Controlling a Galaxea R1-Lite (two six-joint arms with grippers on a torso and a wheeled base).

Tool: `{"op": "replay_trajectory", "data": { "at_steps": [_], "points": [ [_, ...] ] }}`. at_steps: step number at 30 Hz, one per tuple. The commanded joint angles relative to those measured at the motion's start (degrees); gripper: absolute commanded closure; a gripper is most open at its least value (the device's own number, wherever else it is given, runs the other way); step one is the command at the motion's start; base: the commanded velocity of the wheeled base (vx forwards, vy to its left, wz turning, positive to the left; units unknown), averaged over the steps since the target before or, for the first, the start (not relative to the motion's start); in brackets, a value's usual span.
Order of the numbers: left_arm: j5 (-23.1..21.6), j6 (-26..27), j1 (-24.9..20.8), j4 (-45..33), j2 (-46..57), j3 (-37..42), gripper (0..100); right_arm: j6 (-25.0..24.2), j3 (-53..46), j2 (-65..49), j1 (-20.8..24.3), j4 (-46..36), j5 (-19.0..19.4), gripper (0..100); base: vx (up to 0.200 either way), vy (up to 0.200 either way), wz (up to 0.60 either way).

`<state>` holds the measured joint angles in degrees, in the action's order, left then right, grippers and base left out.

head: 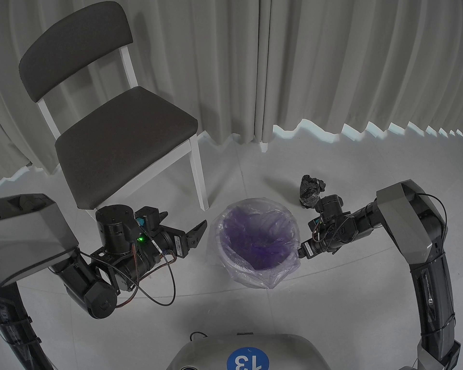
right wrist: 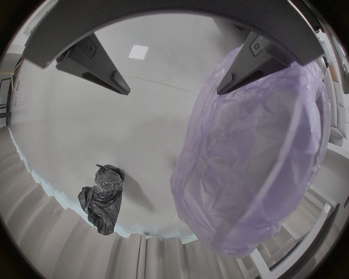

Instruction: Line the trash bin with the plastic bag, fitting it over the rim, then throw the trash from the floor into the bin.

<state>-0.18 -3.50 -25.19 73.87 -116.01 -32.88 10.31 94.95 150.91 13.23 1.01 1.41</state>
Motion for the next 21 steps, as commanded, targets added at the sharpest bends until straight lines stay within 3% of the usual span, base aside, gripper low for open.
{"op": "replay_trajectory", "data": {
  "at_steps": [1, 4, 8, 21],
  "points": [
    [0.0, 0.0, -0.1, 0.2, -0.4, 0.0, 0, 0.1, 0.4, 1.0, -0.5, 0.0, 0.0, 0, 0.000, 0.000, 0.00],
    [0.1, 0.0, 0.0, 0.2, -0.3, 0.0, 0, 0.6, 0.9, 1.1, -0.7, -0.1, -0.4, 0, 0.000, 0.000, 0.00],
    [0.1, 0.0, 0.0, 0.2, 0.0, 0.0, 0, 1.6, 5.7, 4.5, -1.3, -0.5, -6.6, 0, 0.000, 0.000, 0.00],
    [0.0, 0.0, 0.0, 0.2, 0.0, 0.0, 0, 0.8, 6.6, 3.5, -1.9, -1.3, -6.1, 0, 0.000, 0.000, 0.00]
  ]
}}
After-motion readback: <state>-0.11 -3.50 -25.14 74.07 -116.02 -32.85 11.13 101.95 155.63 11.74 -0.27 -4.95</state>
